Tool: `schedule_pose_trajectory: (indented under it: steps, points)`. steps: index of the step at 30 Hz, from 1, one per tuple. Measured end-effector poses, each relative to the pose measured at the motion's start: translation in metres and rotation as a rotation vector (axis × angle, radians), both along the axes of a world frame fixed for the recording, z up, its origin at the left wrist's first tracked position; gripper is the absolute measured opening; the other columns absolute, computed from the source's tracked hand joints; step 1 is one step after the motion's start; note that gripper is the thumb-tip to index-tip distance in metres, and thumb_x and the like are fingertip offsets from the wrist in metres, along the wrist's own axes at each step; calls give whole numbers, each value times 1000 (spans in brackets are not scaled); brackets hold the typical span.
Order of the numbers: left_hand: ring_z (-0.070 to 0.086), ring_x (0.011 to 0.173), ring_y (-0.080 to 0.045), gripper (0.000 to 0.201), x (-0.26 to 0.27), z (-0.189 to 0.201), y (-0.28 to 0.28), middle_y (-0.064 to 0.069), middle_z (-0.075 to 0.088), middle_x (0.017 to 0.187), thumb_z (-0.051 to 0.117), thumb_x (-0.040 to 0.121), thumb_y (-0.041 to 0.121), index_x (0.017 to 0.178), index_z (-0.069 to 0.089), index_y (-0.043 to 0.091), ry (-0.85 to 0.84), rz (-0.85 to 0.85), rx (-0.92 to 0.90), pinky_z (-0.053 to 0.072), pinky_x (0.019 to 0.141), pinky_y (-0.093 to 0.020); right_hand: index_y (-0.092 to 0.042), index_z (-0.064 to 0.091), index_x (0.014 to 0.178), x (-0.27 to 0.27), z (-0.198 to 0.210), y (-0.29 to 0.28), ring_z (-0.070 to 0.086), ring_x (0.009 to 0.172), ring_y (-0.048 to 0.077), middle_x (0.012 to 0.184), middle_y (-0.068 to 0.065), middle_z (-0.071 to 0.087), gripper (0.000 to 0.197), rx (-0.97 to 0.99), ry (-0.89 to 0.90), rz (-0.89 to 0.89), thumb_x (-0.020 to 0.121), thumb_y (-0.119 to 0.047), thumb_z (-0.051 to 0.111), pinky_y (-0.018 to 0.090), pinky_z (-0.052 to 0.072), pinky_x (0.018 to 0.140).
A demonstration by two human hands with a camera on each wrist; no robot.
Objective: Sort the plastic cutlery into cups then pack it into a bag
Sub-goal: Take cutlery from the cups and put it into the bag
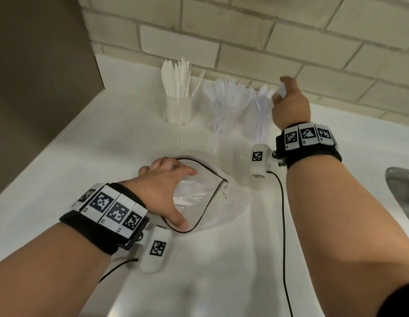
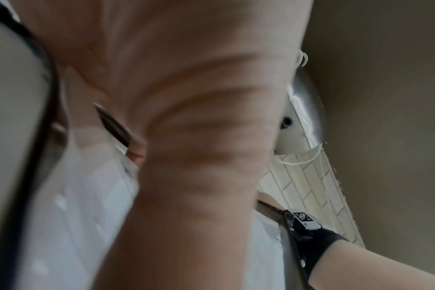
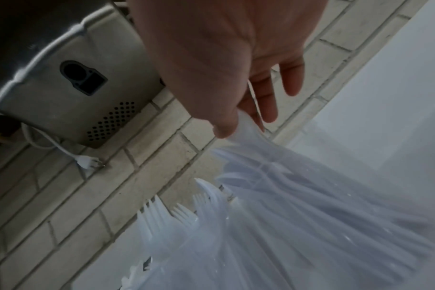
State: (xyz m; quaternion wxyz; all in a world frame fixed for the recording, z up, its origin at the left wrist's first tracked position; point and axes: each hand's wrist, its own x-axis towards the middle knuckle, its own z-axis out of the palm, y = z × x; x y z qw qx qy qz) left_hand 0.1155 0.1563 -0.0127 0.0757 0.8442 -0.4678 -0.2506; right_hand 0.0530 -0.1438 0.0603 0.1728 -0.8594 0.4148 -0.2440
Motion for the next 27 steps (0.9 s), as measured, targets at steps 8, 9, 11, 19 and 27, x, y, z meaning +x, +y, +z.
schedule_pose_trajectory:
  steps: [8,9,11,19,27]
  points:
    - [13,135,-13,120,-1,0,1,13,21,136,81,36,65,139,21,50,-1,15,2,19,108,-37,-21,43,139,-6,12,23,43,126,36,135,12,50,42,-126,111,-62,98,-30,43,48,38,98]
    - [12,135,-13,119,-2,0,1,13,21,137,82,37,64,139,22,49,-2,18,2,19,108,-37,-18,49,135,-8,18,35,44,125,35,134,13,51,40,-154,43,-6,97,-29,46,43,39,98]
    - [12,136,-14,119,-3,1,2,11,21,138,83,38,63,140,23,48,1,23,3,19,108,-37,-15,63,120,-8,29,67,53,117,26,126,10,58,29,-160,-83,153,94,-23,52,25,38,94]
    - [17,135,-21,114,-12,7,11,3,25,136,76,42,71,137,30,29,-105,43,-30,18,108,-36,-13,59,103,-19,-17,194,60,94,20,97,0,61,27,96,580,773,77,-13,67,21,44,73]
    - [-8,145,-29,71,-10,15,30,9,11,154,64,75,61,136,43,32,-179,119,149,7,113,-58,-17,40,139,-26,-48,194,36,128,28,134,9,34,87,-30,981,732,67,-46,79,45,43,103]
